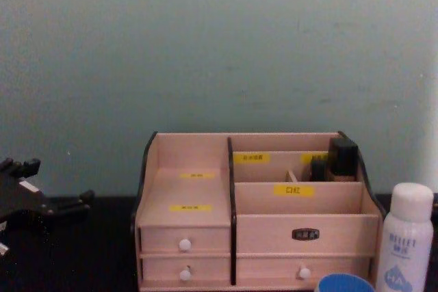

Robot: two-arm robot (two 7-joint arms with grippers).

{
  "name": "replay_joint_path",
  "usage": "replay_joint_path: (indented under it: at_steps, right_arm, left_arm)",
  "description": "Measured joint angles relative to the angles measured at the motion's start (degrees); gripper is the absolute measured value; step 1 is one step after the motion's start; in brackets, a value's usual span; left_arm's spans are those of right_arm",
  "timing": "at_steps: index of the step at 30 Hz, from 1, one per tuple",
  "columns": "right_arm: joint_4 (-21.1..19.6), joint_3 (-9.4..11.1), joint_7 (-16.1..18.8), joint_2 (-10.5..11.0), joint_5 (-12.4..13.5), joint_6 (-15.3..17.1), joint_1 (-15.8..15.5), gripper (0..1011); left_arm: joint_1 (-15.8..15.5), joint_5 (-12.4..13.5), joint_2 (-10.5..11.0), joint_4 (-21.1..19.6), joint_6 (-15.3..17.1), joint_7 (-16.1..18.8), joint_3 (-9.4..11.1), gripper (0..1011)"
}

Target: Pick up the facial cleanser and watermelon frost from the table and place them into the tiered storage box.

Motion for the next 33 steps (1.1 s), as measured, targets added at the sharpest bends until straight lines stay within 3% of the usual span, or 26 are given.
replay_joint_path:
  at_steps: [33]
  right_arm:
    - [0.0, 0.0, 0.0, 0.0, 0.0, 0.0, 0.0, 1002]
  left_arm:
    - [0.0, 0.0, 0.0, 0.0, 0.0, 0.0, 0.0, 1001]
